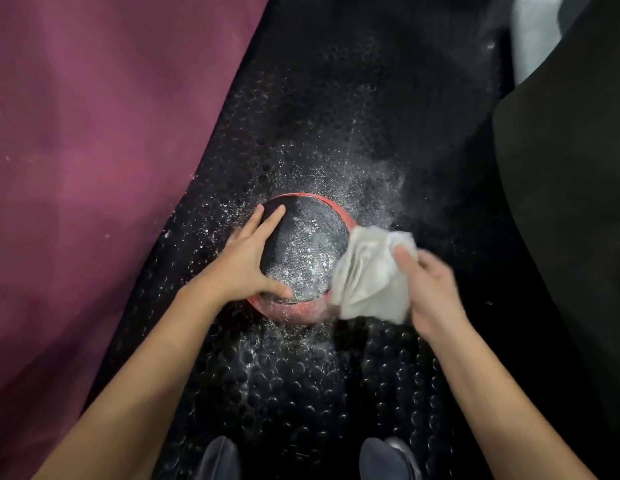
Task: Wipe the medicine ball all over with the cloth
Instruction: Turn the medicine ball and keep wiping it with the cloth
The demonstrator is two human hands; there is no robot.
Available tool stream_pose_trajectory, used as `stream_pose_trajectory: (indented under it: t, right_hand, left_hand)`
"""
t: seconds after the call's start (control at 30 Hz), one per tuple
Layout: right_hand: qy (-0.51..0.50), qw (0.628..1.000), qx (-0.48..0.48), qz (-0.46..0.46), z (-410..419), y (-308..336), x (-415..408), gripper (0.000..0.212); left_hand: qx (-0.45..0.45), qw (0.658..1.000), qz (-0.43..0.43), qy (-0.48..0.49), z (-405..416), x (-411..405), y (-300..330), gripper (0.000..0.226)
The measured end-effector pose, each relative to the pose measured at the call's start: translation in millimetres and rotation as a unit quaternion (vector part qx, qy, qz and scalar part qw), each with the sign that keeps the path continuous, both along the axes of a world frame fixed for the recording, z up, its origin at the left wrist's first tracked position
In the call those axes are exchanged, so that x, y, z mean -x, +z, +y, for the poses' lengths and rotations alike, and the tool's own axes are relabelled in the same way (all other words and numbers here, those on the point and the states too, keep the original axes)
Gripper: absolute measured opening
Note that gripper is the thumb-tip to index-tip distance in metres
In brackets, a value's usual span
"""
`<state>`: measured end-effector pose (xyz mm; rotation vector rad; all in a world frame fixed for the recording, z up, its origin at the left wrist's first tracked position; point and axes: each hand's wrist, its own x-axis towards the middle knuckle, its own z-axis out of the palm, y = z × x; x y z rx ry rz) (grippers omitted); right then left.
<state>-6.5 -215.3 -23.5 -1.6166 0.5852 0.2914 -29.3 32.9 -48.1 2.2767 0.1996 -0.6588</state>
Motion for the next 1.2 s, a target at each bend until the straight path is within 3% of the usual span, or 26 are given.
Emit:
stream_pose_trajectory:
  t: [0.03, 0.1, 0.13, 0.17, 0.23, 0.3, 0.37, 0.5, 0.57, 0.77, 0.9, 1.03, 1.1, 1.2]
  right_hand:
    - [0.027, 0.981, 0.15, -0.121, -1, 9, 0, 0.006]
    - [0.14, 0.847, 0.419, -0.297, 3, 31, -2, 0.02]
    - [0.193, 0.791, 0.488, -0.314, 7, 37, -6, 0.031]
    - [0.224, 0.771, 0.519, -0.293, 11, 41, -11, 0.039]
    - [0.229, 0.802, 0.508, -0.216, 17, 40, -21, 0.048]
    - [0.212, 0.865, 0.429, -0.153, 20, 35, -26, 0.043]
    - [0.217, 0.901, 0.36, -0.11, 24, 27, -25, 0.033]
    - [0.248, 0.903, 0.307, -0.168, 34, 20, -16, 0.012]
    - [0.271, 0.887, 0.315, -0.202, 37, 14, -13, 0.005]
    - [0.302, 0.894, 0.238, -0.231, 30, -17, -11, 0.017]
    - [0.256, 0.901, 0.233, -0.263, 25, -28, 3, 0.019]
    - [0.228, 0.922, 0.199, -0.241, 19, -18, -4, 0.044]
    - [0.218, 0.926, 0.2, -0.233, 15, -4, -24, 0.034]
    - [0.309, 0.882, 0.264, -0.237, 16, 15, -52, 0.021]
  left_hand:
    - [-0.001, 1.0, 0.0, 0.003, -2, 1, 2, 0.135]
    - [-0.004, 1.0, 0.003, 0.01, -5, 3, 5, 0.134]
    - [-0.006, 1.0, 0.004, 0.013, -6, 3, 7, 0.134]
    - [-0.007, 1.0, 0.004, 0.015, -6, 3, 7, 0.134]
    - [-0.01, 1.0, 0.006, 0.014, -8, 3, 9, 0.134]
    - [-0.016, 1.0, 0.004, 0.009, -11, 3, 11, 0.133]
    - [-0.019, 1.0, 0.006, 0.005, -14, 3, 12, 0.132]
    - [-0.033, 0.999, 0.007, -0.002, -25, 3, 14, 0.131]
    - [-0.043, 0.999, 0.005, -0.004, -32, 4, 15, 0.13]
    - [-0.074, 0.997, -0.007, -0.021, -45, 4, 14, 0.129]
    - [-0.08, 0.996, -0.017, -0.036, -45, 2, 16, 0.128]
    - [-0.087, 0.995, -0.033, -0.034, -42, 5, 17, 0.132]
    - [-0.097, 0.994, -0.041, -0.035, -44, 9, 18, 0.131]
    - [-0.098, 0.994, -0.037, -0.031, -47, 17, 18, 0.129]
